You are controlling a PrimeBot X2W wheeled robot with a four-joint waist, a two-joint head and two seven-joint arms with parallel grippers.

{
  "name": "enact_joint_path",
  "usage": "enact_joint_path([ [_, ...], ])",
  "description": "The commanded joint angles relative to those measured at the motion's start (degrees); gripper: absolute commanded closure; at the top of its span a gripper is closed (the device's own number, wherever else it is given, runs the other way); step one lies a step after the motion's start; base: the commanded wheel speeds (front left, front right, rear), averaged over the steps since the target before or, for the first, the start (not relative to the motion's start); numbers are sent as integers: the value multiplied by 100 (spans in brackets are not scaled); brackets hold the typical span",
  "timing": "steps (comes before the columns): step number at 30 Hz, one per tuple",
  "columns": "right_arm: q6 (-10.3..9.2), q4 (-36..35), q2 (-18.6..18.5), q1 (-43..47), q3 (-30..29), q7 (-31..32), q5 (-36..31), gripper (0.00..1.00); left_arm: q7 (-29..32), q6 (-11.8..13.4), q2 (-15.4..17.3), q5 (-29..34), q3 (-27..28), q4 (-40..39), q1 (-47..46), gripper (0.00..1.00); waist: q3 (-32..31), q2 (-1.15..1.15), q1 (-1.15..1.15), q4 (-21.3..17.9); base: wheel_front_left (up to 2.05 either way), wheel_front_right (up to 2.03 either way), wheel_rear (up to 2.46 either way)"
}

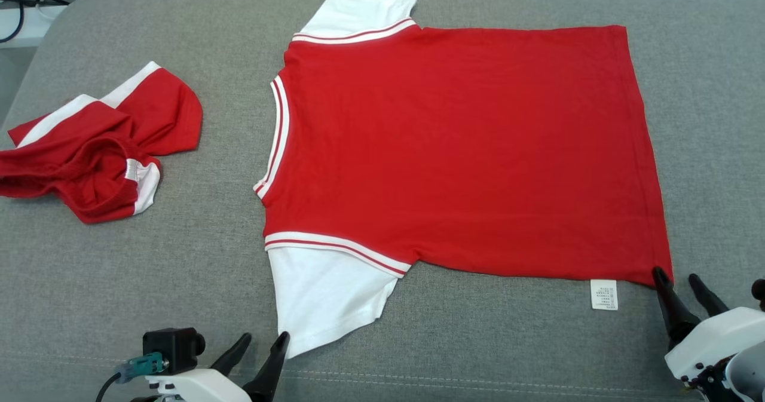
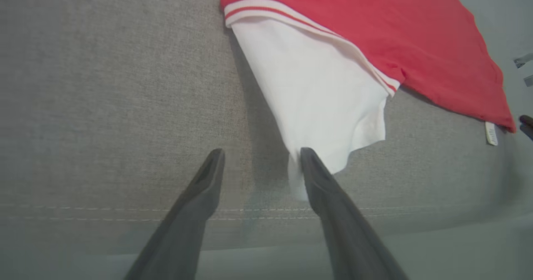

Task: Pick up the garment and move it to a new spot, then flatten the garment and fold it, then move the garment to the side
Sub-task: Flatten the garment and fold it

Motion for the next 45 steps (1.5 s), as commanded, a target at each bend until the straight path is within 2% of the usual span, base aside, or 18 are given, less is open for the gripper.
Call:
enact_joint_path([
  [1,2,-96,-105,-92,49,-138,-74,0,-77,-8,161,13,221,-21,-225,0,-76,0,0,-6,0,0,0],
  [4,2,-238,-136,-20,-93,-504,-224,0,-381,93,249,152,403,-138,-223,0,-177,0,0,8,0,0,0],
  [8,2,-671,-160,-11,-238,-1109,-696,0,-935,532,431,554,841,-557,-400,0,-309,0,0,4,0,0,0],
  [10,2,-885,-144,-86,-212,-1372,-943,0,-1049,659,564,762,953,-727,-555,0,-380,0,0,-13,0,0,0],
  [14,2,-1170,-196,-354,31,-1924,-1449,0,-1356,739,685,1108,1137,-797,-984,0,-505,0,0,-83,0,0,0],
  [19,2,-1226,-215,-614,350,-2352,-1955,0,-1666,576,576,1460,1152,-444,-1472,0,-714,0,0,-161,0,0,0],
  [28,2,-658,53,-247,547,-2493,-2171,0,-1832,195,19,1519,1395,531,-1074,0,-985,0,0,-302,0,0,0],
  [33,2,-365,245,59,493,-2520,-2167,0,-1837,-225,-309,2052,1825,773,-711,0,-1136,0,0,-320,0,0,0],
  [40,2,-355,396,285,444,-2525,-2219,0,-1838,-985,-898,2568,2543,1315,-470,0,-1345,0,0,-336,0,0,0],
  [45,2,-304,386,278,494,-2526,-2321,0,-1838,-1288,-1201,2954,2794,1458,-454,0,-1376,0,0,-352,0,0,0],
])
